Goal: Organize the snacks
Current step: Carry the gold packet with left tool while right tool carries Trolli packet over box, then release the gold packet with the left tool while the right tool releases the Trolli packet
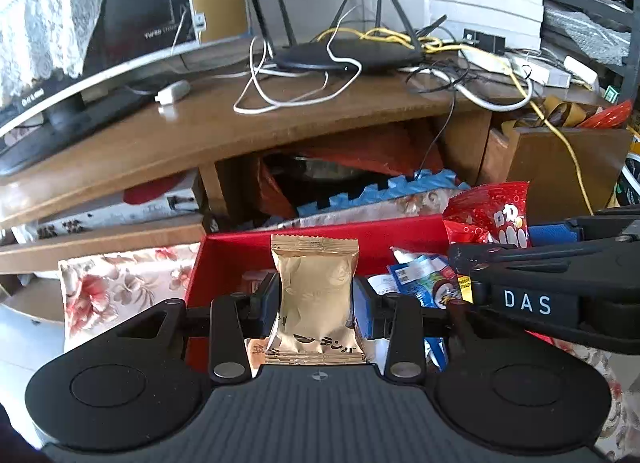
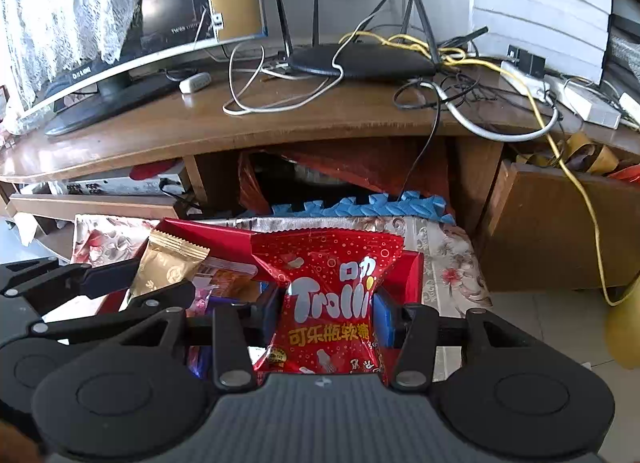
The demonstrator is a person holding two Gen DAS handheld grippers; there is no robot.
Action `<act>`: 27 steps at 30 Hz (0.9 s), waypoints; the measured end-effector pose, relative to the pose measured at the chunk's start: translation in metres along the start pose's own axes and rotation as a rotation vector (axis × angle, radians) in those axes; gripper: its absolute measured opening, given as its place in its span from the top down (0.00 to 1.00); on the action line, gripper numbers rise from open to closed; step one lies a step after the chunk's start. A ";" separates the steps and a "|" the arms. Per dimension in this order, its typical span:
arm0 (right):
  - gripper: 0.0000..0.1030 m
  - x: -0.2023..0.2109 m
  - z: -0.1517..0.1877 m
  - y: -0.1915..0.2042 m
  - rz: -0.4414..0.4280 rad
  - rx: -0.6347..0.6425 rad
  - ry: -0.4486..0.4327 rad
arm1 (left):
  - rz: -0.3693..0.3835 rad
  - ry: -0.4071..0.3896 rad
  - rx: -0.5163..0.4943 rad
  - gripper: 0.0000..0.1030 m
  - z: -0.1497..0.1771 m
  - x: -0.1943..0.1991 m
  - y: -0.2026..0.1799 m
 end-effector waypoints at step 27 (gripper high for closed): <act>0.48 -0.039 0.011 0.000 0.031 0.011 0.107 | -0.022 0.099 -0.014 0.56 0.014 -0.033 0.000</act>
Point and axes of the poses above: each gripper's, at about its wrist camera, not at the fingertips, and x roughly against the way its jaws point, y to its left, z to its underside, the point moved 1 cm from there along -x, roughly the way its jaws point, and after that the axes turned 2 degrees about -z, right-handed, at the moved point
